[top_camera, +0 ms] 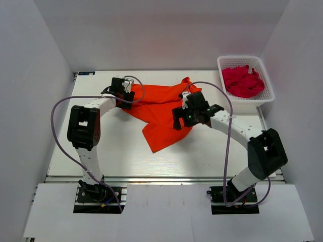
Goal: Fold and stack the t-shirts
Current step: Flatten out the tshirt
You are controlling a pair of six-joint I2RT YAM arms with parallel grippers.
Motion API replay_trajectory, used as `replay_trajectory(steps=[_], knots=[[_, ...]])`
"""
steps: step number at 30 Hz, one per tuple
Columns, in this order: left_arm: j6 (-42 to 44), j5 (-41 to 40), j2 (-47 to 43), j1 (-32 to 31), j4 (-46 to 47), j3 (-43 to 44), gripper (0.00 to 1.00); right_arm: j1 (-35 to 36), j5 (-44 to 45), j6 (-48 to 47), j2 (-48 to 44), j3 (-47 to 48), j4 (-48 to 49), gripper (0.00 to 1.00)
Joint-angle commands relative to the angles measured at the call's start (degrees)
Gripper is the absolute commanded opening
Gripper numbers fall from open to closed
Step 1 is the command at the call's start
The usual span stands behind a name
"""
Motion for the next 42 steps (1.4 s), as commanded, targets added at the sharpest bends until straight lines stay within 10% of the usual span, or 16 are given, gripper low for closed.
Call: replay_trajectory(steps=[1,13,16,19,42], knots=[[3.17,3.92,-1.35,-0.03,2.36,0.63,0.73,3.29,2.63,0.74,1.18,-1.04,-3.19,0.9],[1.42,7.63,4.02,1.12,3.69,3.88,0.53,13.5,3.69,-5.06,1.45,-2.44,-3.63,0.9],[1.41,7.63,4.02,1.12,5.01,3.88,0.38,15.52,3.69,-5.85,2.24,-2.36,-3.37,0.9],[-0.43,9.56,3.5,1.12,6.67,3.26,0.0,18.76,4.56,-7.86,4.16,-1.66,-2.41,0.9],[-15.29,11.14,-14.35,1.12,12.04,-14.22,0.0,27.48,11.76,-13.15,15.33,2.57,8.32,0.8]])
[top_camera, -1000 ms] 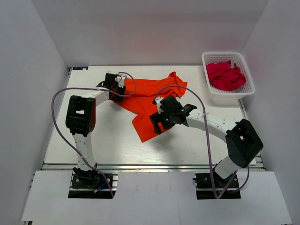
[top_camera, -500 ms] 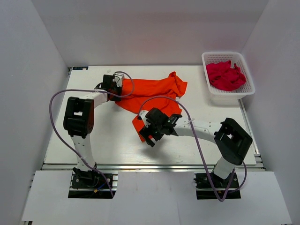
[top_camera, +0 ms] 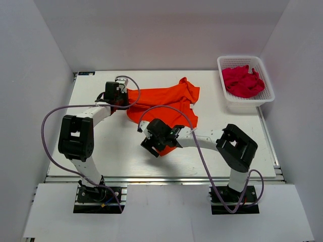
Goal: Fold and stack the t-shirts
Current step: Flatten out the tshirt
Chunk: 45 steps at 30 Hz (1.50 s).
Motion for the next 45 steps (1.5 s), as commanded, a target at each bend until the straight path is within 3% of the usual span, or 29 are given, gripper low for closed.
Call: replay_trajectory(steps=[1,5,8,9,11,12,14,19,25,30,37,45], knots=[[-1.84,1.13,-3.51,0.16,0.5,-1.5,0.0,0.09,3.73,0.6,1.3,-0.58,0.34,0.79],[-2.38,1.66,-3.51,0.16,0.5,-2.64,0.0,-0.09,6.9,2.19,0.43,-3.39,-0.98,0.76],[-2.9,2.19,-4.65,0.16,0.5,-3.87,0.0,-0.26,7.25,4.37,0.08,-6.73,-1.16,0.64],[-3.69,2.71,-5.26,0.16,1.11,-3.88,0.0,-0.18,7.6,5.0,-0.19,-7.95,-1.42,0.51],[-4.22,3.5,-5.88,0.16,2.16,-5.19,0.0,-0.35,8.3,5.44,-0.36,-9.01,-1.16,0.42],[-4.22,4.11,-6.67,0.16,2.69,-5.89,0.0,-0.44,8.4,5.7,-0.19,-9.2,-1.07,0.2],[-4.22,4.64,-7.28,0.16,2.7,-5.9,0.0,-0.35,10.14,5.88,-0.28,-8.67,-0.9,0.0],[-4.83,7.72,-11.94,-0.37,2.52,-5.2,0.0,-0.7,17.17,6.4,-9.4,-7.97,2.62,0.0],[-11.94,7.55,-19.23,-0.37,0.86,-1.6,0.0,-3.16,37.63,5.27,-22.23,-5.25,9.12,0.0],[-15.2,4.83,-25.82,-0.37,-1.6,5.16,0.0,-5.8,47.74,-4.65,-28.22,-0.5,16.58,0.0],[-15.21,-3.41,-30.66,-0.37,-6.09,16.14,0.0,-7.65,45.75,-22.21,-37.98,6.52,30.98,0.0],[-13.37,-12.57,-37.96,0.24,-7.59,20.11,0.0,-7.82,41.35,-36.2,-36.14,24.36,28.99,0.0]])
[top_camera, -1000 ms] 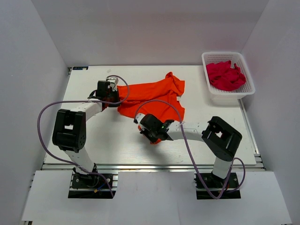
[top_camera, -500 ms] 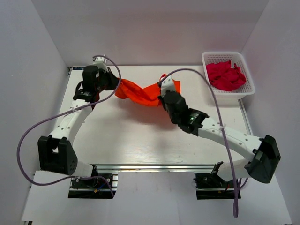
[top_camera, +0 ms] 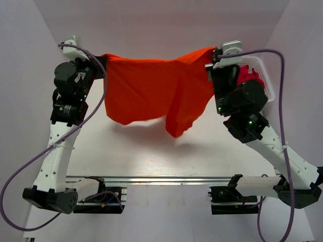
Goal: Fold and stack the t-shirts
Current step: Flatten out the tshirt
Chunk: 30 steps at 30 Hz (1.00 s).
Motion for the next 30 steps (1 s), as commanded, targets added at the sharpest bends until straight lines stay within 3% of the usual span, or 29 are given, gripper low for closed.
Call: replay_trajectory(steps=[1,4,10,20,30], knots=[[0.93,-7.43,-4.19,0.35,-1.88,3.72,0.0,-0.04,-0.52,-10.75,1.04,7.34,3.68,0.0],[2.51,-9.12,-5.6,0.35,-2.59,5.48,0.0,0.05,-1.04,-14.71,2.27,13.49,3.07,0.0],[3.74,-9.74,-9.73,-0.17,-3.2,7.51,0.0,0.13,-6.32,-13.49,2.8,23.24,-6.6,0.0],[4.27,-8.68,-15.89,0.35,-2.68,9.17,0.0,0.14,-13.96,-10.86,-0.7,27.04,-11.96,0.0],[6.03,-1.83,-17.82,0.35,-6.45,15.85,0.0,0.05,-27.67,-4.26,-7.74,27.13,-21.1,0.0]])
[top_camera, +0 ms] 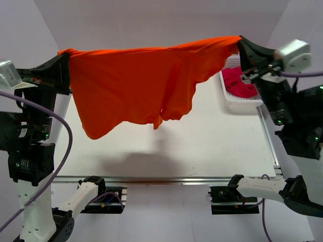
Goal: Fold and stack the t-shirts
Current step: Flatten out the tshirt
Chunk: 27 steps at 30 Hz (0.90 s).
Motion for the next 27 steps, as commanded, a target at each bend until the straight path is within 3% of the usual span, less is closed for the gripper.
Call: replay_trajectory(steps=[1,12,15,18,23,27], knots=[[1.48,1.25,-0.47,0.77,-2.17,2.53,0.0,-0.39,-4.42,2.31,-3.59,2.98,0.49,0.0],[-0.62,5.48,-3.19,0.77,-2.18,-0.1,0.0,-0.48,-4.61,1.35,-5.52,-0.44,2.95,0.0],[-2.55,6.88,-6.0,0.77,-0.69,-7.03,0.0,-0.48,-2.77,1.53,-7.45,-5.62,6.35,0.0],[-5.27,7.5,-9.77,0.77,2.73,-19.4,0.0,-0.48,-0.92,2.85,-13.85,-20.16,11.79,0.0],[-7.74,5.66,-10.49,0.77,5.29,-28.93,0.0,-0.39,0.04,5.13,-16.69,-32.24,16.38,0.0],[-7.74,6.96,-8.12,0.77,9.94,-36.3,0.0,-0.48,8.03,5.05,-15.99,-40.86,26.03,0.0]])
